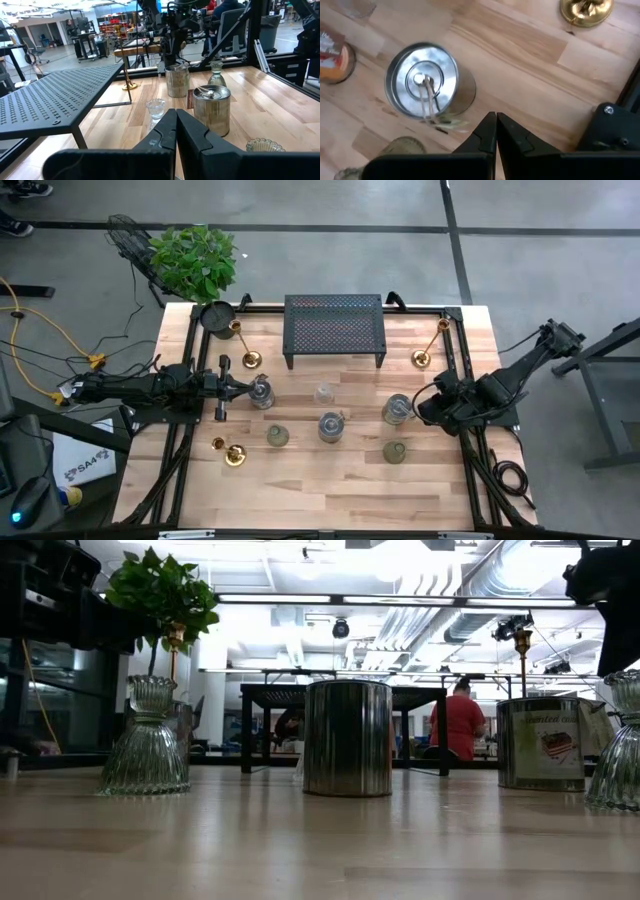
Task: Pick & Place candle stick holders
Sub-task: Put the top right gold candle holder on the shelf
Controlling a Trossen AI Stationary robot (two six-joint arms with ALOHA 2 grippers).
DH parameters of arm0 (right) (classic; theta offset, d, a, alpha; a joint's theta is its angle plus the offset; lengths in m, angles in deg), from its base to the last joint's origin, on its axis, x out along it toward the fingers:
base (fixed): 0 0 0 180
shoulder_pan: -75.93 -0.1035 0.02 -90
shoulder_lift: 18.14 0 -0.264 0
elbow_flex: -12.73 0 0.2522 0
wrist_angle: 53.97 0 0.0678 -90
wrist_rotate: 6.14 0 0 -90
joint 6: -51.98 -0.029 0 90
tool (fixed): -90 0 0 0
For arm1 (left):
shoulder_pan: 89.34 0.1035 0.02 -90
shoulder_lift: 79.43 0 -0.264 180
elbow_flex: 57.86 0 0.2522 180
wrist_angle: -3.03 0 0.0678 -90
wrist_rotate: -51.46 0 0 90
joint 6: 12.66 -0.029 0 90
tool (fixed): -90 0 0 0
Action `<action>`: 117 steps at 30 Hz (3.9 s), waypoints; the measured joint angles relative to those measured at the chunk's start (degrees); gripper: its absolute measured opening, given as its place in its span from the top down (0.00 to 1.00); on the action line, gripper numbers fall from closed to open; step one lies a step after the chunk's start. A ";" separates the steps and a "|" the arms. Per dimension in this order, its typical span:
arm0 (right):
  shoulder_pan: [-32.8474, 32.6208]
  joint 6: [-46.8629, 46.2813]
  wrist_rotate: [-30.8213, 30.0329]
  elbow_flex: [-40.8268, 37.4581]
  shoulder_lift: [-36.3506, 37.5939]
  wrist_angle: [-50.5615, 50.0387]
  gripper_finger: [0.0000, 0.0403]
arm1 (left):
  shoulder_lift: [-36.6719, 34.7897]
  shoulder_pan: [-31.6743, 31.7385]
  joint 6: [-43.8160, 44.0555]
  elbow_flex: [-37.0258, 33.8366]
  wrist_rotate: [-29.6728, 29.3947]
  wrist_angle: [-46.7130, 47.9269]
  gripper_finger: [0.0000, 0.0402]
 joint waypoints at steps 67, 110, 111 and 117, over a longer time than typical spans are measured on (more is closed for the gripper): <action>54.03 34.01 -19.02 -0.09 -13.16 14.56 0.56 | 0.00 -0.01 -0.01 0.00 0.00 0.01 1.00; 54.63 36.14 -17.29 -0.09 -13.22 16.87 0.81 | -0.01 -0.01 -0.01 0.00 0.00 0.01 1.00; 54.63 36.20 -17.31 -0.09 -13.21 16.86 0.84 | -0.01 -0.01 0.00 0.00 0.00 0.01 1.00; 54.61 37.43 -17.39 -0.09 -13.20 16.90 0.94 | 0.01 -0.01 0.00 0.00 0.00 0.01 1.00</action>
